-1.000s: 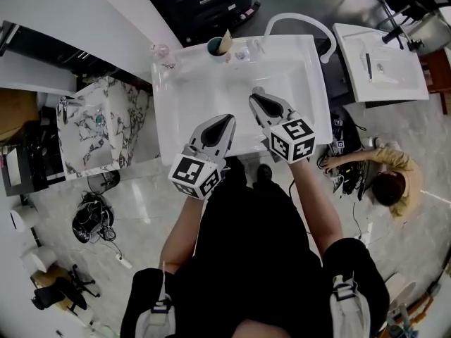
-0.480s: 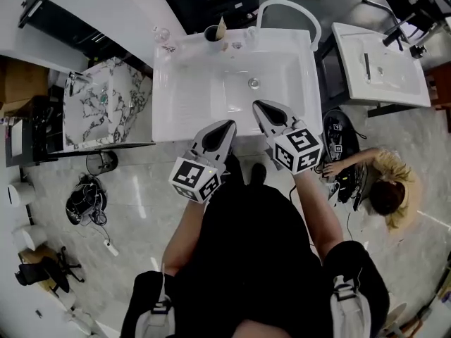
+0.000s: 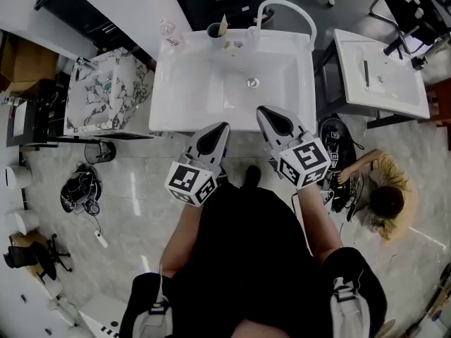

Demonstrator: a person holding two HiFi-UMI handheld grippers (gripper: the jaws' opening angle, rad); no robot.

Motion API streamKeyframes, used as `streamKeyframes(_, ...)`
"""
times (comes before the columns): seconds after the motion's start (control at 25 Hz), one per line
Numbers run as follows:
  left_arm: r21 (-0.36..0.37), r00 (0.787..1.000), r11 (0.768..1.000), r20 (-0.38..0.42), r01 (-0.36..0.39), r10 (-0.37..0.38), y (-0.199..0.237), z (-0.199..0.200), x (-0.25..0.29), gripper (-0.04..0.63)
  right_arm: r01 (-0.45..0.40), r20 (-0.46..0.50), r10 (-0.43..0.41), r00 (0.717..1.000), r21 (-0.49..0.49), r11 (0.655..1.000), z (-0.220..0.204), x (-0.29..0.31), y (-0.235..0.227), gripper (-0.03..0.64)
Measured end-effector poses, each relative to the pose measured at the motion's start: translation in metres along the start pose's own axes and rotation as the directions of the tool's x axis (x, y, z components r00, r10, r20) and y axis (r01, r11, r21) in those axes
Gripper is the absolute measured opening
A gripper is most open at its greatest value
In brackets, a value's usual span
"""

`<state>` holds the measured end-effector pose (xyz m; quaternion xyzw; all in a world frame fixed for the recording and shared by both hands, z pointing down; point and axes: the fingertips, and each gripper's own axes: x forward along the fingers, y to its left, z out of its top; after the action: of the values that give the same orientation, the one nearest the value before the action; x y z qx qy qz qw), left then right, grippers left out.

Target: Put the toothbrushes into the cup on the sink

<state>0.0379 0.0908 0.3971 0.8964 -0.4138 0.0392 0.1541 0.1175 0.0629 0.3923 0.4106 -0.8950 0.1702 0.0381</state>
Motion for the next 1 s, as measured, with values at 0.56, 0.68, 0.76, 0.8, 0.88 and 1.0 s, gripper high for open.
streamKeyframes(0.56,-0.007,1.0,1.0,0.016,-0.003,0.004,-0.007,0.004,-0.013,0.014,-0.021,0.01,0.02,1.0,0.032,0.999,-0.004,-0.012,0.017,0.035)
streamKeyframes(0.68,0.0,1.0,1.0,0.027,0.003,-0.003,-0.008,0.007,-0.015,0.014,-0.01,0.015,0.01,1.0,0.022,1.0,-0.002,-0.015,0.018,0.035)
streamKeyframes(0.76,0.006,1.0,1.0,0.03,0.007,-0.008,-0.007,0.01,-0.016,0.014,-0.005,0.02,0.005,1.0,0.01,1.0,0.001,-0.015,0.02,0.035)
streamKeyframes(0.8,0.006,0.999,1.0,0.031,0.009,-0.009,-0.007,0.011,-0.016,0.014,-0.003,0.021,0.003,1.0,0.008,1.0,0.001,-0.015,0.022,0.035)
streamKeyframes(0.88,0.007,0.999,1.0,0.033,0.01,-0.01,-0.005,0.013,-0.018,0.014,0.0,0.023,0.0,1.0,0.008,1.0,0.002,-0.014,0.024,0.035)
streamKeyframes(1.0,0.009,0.999,1.0,0.033,0.008,-0.008,-0.004,0.013,-0.019,0.014,0.003,0.028,-0.004,1.0,0.009,1.0,0.002,-0.015,0.026,0.035)
